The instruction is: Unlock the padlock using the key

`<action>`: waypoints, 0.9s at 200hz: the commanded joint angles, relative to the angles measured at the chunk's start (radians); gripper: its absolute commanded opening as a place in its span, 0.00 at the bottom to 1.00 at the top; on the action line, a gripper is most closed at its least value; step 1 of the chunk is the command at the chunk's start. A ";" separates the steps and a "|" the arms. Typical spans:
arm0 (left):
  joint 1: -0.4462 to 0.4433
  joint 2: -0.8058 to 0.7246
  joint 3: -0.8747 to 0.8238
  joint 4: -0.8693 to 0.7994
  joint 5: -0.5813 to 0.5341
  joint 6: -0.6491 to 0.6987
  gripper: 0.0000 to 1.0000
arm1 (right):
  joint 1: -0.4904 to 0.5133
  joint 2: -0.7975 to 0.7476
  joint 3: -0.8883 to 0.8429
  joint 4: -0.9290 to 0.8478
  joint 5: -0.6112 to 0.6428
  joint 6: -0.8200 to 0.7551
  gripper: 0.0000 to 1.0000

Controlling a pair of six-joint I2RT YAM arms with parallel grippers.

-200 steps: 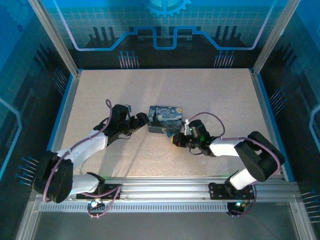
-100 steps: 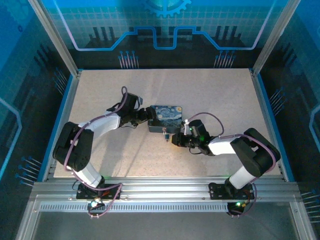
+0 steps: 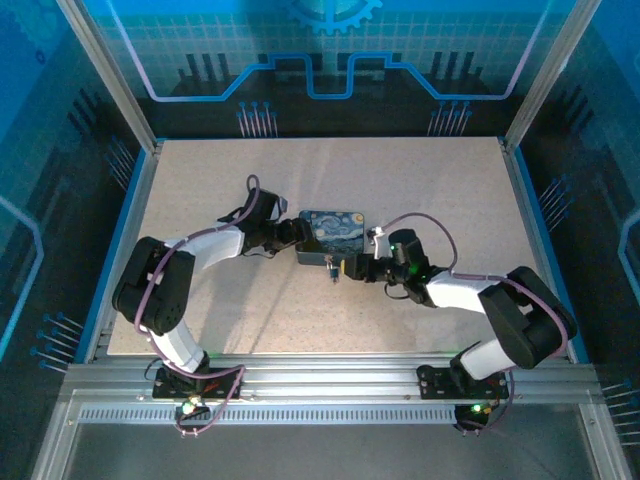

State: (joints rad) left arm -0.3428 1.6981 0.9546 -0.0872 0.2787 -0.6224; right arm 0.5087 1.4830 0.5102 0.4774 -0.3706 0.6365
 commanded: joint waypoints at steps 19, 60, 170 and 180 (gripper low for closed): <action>0.004 -0.047 -0.103 -0.045 -0.005 -0.014 0.69 | -0.043 0.060 0.094 -0.015 -0.097 -0.096 0.47; -0.018 -0.082 -0.156 -0.033 -0.010 -0.038 0.69 | -0.077 0.137 0.166 0.001 -0.139 -0.170 0.53; -0.037 -0.119 -0.186 -0.015 -0.035 -0.056 0.68 | -0.105 0.095 0.016 0.141 -0.217 -0.128 0.76; -0.038 -0.118 -0.186 -0.010 -0.034 -0.059 0.69 | -0.099 0.105 0.013 0.152 -0.224 -0.126 0.76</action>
State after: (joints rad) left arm -0.3656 1.5803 0.8009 -0.0135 0.2661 -0.6815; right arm 0.4114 1.5929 0.5472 0.5571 -0.5594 0.5007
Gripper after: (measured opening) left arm 0.686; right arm 0.763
